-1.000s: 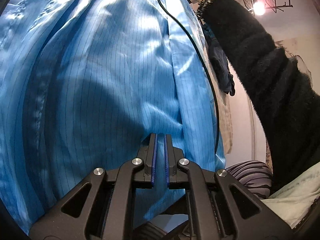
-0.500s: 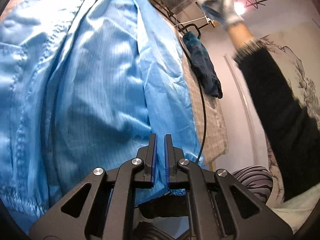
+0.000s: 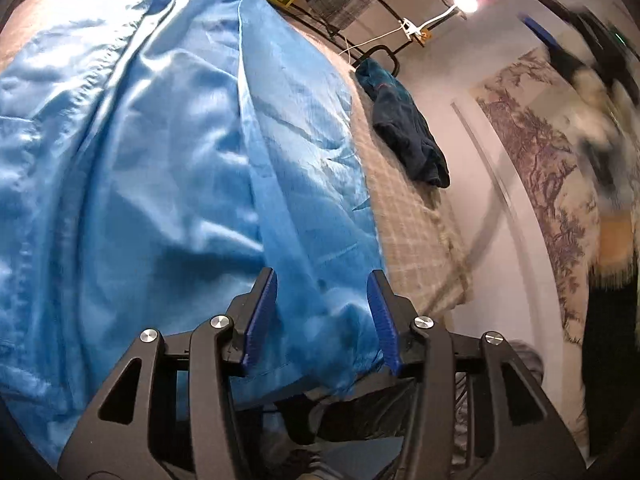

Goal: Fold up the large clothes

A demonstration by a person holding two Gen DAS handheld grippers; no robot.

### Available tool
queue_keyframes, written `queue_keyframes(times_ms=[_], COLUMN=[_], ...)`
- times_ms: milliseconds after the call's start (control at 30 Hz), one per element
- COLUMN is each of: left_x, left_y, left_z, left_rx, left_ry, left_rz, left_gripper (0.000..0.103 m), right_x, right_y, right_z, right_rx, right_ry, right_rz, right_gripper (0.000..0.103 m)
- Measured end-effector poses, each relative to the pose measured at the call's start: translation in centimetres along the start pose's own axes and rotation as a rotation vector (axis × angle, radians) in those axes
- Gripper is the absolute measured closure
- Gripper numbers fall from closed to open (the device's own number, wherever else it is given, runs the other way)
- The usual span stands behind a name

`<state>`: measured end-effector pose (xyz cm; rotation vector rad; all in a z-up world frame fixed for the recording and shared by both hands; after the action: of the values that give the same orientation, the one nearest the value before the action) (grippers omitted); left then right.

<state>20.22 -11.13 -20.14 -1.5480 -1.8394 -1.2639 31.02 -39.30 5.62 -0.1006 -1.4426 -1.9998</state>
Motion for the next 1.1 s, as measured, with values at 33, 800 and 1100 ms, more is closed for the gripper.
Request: queue_keyframes(times_ms=[33, 800, 1100], left_x=[-0.5, -2.1, -2.5], left_y=[0.3, -4.6, -5.8], left_z=[-0.5, 3.4, 1.8], left_rx=[0.003, 0.003, -0.042], left_ry=[-0.001, 0.233, 0.189], left_rz=[0.008, -0.013, 0.011], left_gripper=[0.056, 0.093, 0.099], right_x=[1.2, -0.3, -6.4], right_y=[-0.8, -28.4, -35.5], right_z=[0.4, -0.7, -2.0], right_rx=[0.004, -0.160, -0.276], right_ry=[0.006, 0.040, 0.107], right_rz=[0.010, 0.376, 0.504], right_gripper=[0.051, 0.057, 0.073])
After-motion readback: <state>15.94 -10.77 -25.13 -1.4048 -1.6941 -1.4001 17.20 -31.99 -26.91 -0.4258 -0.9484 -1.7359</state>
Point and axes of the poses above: each gripper's, at about its wrist camera, not at the fingertips, and x roughly against the way its jaws point, z to its left, y to its top, the point moved 1 cm from there along -x, roughly the way its jaws point, and after that the axes turned 14 degrees about y, right-handed, at the moved point
